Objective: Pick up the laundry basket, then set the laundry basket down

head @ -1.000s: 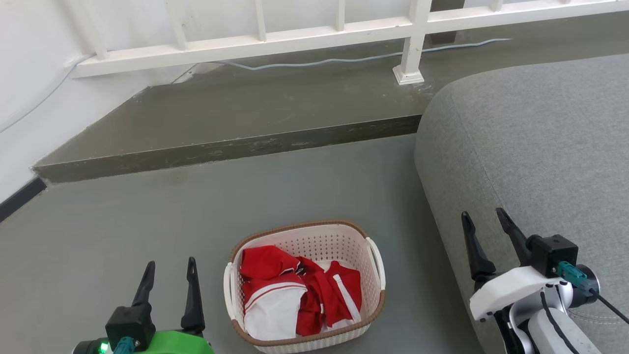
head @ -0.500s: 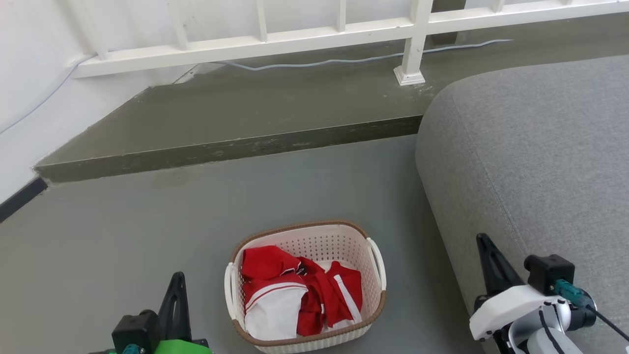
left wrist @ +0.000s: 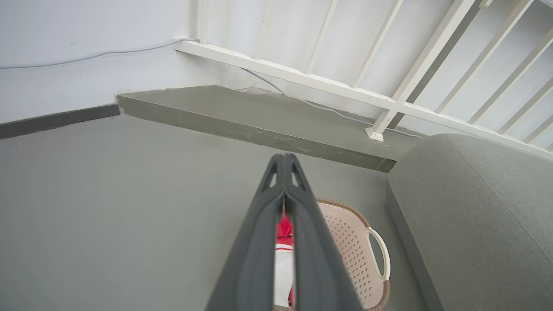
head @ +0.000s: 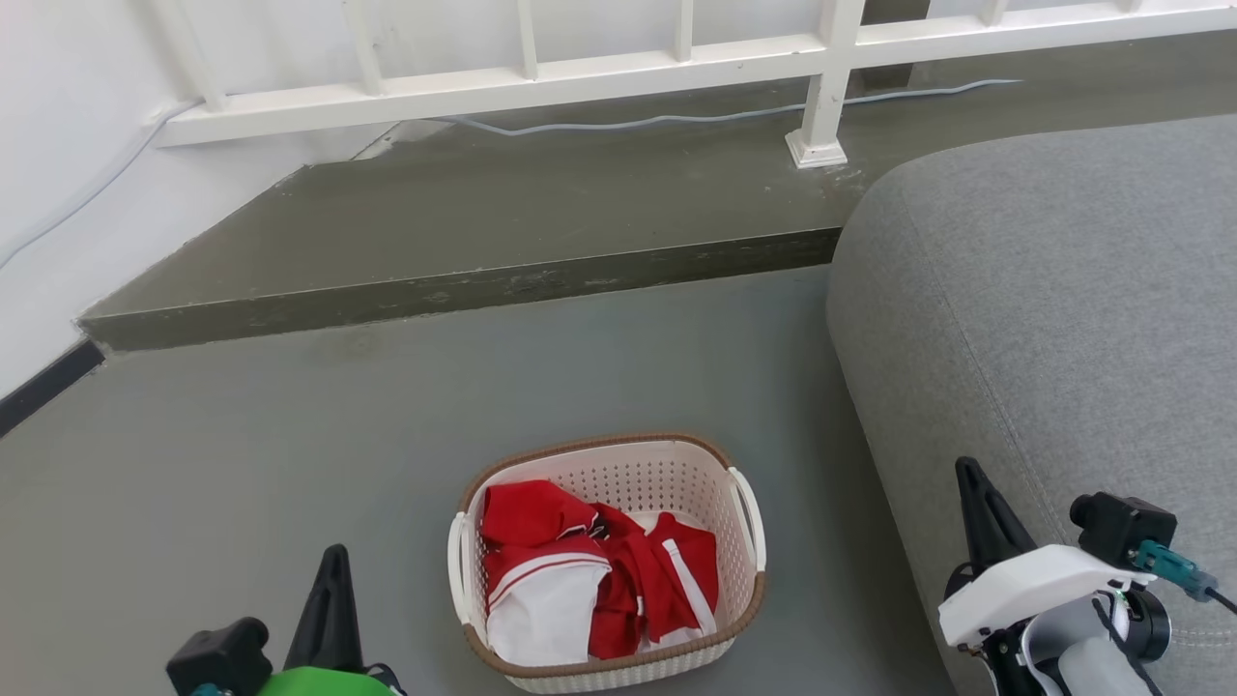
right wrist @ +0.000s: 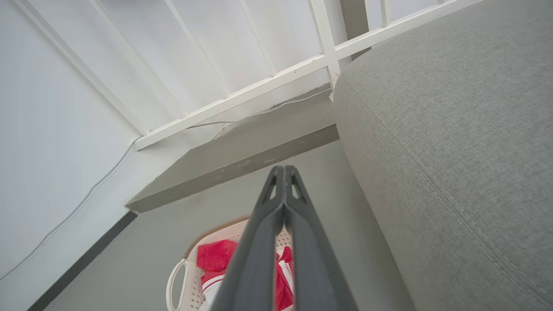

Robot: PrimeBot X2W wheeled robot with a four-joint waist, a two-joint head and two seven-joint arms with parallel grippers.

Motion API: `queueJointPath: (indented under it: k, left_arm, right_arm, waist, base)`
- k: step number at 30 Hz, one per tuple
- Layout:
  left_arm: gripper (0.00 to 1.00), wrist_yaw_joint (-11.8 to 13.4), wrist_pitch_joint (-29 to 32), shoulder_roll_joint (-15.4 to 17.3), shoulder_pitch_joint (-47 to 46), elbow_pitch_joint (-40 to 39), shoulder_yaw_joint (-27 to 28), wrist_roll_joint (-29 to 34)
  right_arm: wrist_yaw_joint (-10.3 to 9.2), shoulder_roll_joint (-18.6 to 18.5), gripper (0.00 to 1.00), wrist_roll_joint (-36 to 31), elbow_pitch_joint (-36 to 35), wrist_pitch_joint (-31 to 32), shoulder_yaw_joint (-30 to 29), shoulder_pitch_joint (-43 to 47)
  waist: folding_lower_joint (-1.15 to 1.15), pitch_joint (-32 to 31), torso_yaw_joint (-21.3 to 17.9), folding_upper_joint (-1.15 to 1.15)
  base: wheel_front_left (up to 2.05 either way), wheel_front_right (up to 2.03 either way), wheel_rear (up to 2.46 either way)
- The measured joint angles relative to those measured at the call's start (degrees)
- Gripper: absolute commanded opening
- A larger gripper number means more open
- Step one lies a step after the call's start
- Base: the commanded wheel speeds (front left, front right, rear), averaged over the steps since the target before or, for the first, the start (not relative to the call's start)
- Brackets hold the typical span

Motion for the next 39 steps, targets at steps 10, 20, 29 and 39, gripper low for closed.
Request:
queueJointPath:
  k: [10, 20, 29, 39]
  left_arm:
    - [0.0, -1.13, 2.34, 0.08, -0.23, 0.2, 2.07, -9.23]
    - [0.0, -2.46, 4.13, 0.54, -1.52, 1.08, 3.22, -17.6]
    - [0.0, -3.54, 5.94, 1.22, -2.65, 1.92, 4.49, -25.65]
    - [0.0, -4.99, 7.68, 1.66, -4.11, 3.14, 5.48, -33.62]
  right_arm:
    - [1.0, 0.59, 0.0, 7.94, -0.18, 2.23, -2.66, -0.24]
    - [2.04, 1.26, 0.0, 15.45, -0.27, 4.49, -5.0, -0.89]
    - [3.01, 1.79, 0.0, 22.84, -0.27, 6.51, -7.25, -1.02]
    - [3.99, 2.2, 0.0, 30.25, -0.3, 8.47, -9.51, -2.09]
  waist:
    - [0.0, 0.06, 0.48, 0.0]
    - [0.0, 0.11, 0.95, 0.0]
    - [0.0, 0.15, 1.42, 0.0]
    - [0.0, 0.18, 1.9, 0.0]
  base:
    - [0.0, 0.0, 0.0]
    - [0.0, 0.0, 0.0]
    - [0.0, 0.0, 0.0]
    - [0.0, 0.0, 0.0]
